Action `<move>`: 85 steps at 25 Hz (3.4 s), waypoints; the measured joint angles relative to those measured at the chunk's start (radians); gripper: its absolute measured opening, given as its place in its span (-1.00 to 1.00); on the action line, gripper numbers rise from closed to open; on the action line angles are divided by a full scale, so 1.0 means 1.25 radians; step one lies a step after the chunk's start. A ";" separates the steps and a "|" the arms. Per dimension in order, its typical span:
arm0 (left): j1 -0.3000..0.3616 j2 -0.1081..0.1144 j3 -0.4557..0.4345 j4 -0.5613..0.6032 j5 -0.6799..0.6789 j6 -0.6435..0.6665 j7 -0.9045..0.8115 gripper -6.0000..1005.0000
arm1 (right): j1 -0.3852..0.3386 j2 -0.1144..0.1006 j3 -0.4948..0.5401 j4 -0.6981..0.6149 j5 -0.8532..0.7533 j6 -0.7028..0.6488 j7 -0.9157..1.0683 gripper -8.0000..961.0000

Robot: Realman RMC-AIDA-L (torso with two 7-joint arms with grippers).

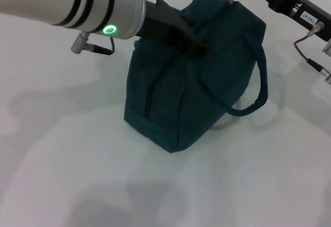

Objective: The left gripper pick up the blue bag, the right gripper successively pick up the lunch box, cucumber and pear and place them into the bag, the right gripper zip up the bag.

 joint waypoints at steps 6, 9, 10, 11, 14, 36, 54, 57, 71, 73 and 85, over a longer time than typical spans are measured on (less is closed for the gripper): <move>0.001 0.000 0.000 -0.001 0.000 -0.004 -0.002 -0.08 | 0.001 0.000 0.000 0.000 0.000 0.000 0.000 -0.96; 0.002 0.000 0.000 -0.001 0.000 -0.006 -0.003 -0.18 | 0.001 0.000 0.000 0.000 0.000 0.000 0.000 -0.96; 0.002 0.000 0.000 -0.001 0.000 -0.006 -0.004 -0.21 | 0.001 0.000 0.000 0.000 0.000 0.000 0.000 -0.96; 0.002 0.000 -0.001 -0.001 0.000 -0.006 -0.003 -0.24 | 0.001 0.000 0.001 0.000 0.000 0.000 0.000 -0.96; 0.002 0.000 -0.003 -0.001 0.000 -0.007 -0.003 -0.31 | 0.000 0.000 0.003 0.000 0.000 0.000 0.000 -0.96; 0.012 0.002 -0.005 0.005 -0.007 -0.007 0.000 -0.69 | 0.001 0.000 0.005 0.010 0.003 0.014 -0.001 -0.96; 0.082 0.005 -0.007 0.148 -0.051 0.002 0.008 -0.82 | -0.035 0.000 -0.008 0.019 -0.004 0.155 -0.001 -0.96; 0.085 0.005 -0.007 0.148 -0.059 0.002 0.010 -0.83 | -0.035 0.000 -0.029 0.021 -0.005 0.178 0.000 -0.96; 0.088 0.003 -0.016 0.132 -0.073 0.000 0.018 -0.83 | -0.041 0.000 -0.038 0.034 0.009 0.201 0.000 -0.96; 0.088 0.003 -0.016 0.121 -0.074 -0.004 0.020 -0.83 | -0.053 0.000 -0.034 0.034 0.029 0.184 -0.003 -0.96; 0.091 0.000 -0.027 0.068 -0.108 -0.029 0.060 -0.84 | -0.133 0.000 -0.035 -0.009 0.089 0.118 -0.092 -0.47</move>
